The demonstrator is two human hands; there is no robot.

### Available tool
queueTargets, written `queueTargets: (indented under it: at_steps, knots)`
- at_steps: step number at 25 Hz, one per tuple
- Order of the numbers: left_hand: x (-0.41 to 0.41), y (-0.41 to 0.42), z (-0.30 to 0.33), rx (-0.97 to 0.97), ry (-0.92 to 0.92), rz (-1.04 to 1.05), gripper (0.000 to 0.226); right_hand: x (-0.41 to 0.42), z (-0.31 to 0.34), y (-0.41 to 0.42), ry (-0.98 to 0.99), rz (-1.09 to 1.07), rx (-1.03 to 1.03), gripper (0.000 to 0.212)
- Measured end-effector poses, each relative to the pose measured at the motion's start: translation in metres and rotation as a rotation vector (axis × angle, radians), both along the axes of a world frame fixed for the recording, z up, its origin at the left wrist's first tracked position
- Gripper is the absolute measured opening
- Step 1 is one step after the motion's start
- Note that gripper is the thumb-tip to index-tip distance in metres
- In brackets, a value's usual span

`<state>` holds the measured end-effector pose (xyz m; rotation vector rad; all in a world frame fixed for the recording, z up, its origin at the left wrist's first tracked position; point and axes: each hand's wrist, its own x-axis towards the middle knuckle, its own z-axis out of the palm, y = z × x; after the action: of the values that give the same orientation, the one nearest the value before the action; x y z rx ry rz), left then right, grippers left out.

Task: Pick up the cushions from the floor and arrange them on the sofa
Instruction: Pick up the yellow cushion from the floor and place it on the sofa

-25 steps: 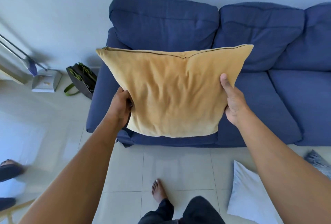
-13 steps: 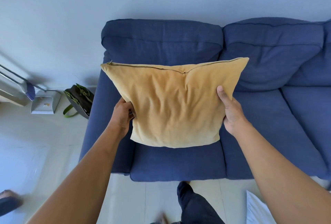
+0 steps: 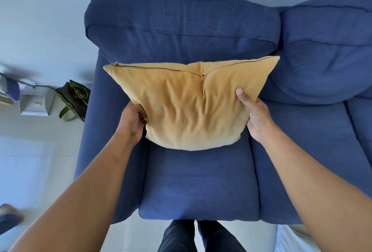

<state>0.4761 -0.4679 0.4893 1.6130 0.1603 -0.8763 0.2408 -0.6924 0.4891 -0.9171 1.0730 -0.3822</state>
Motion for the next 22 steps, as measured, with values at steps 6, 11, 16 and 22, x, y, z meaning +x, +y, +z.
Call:
queueTargets:
  at_steps: [6, 11, 16, 22]
  knots:
    - [0.056, -0.045, -0.054, 0.085, 0.01, -0.051, 0.042, 0.047, -0.043, -0.046, 0.074, -0.001, 0.017, 0.068]
    - [0.076, -0.061, -0.062, 0.175, 0.022, -0.113, 0.049, 0.06, -0.056, -0.06, 0.136, 0.019, 0.072, 0.082]
    - [0.111, -0.068, -0.034, -0.055, -0.013, 0.071, 0.024, 0.069, -0.023, -0.087, 0.125, -0.116, -0.103, 0.057]
    - [0.143, -0.077, -0.026, 0.196, -0.416, 0.061, 0.033, 0.091, -0.007, -0.109, 0.368, -0.146, -0.294, 0.014]
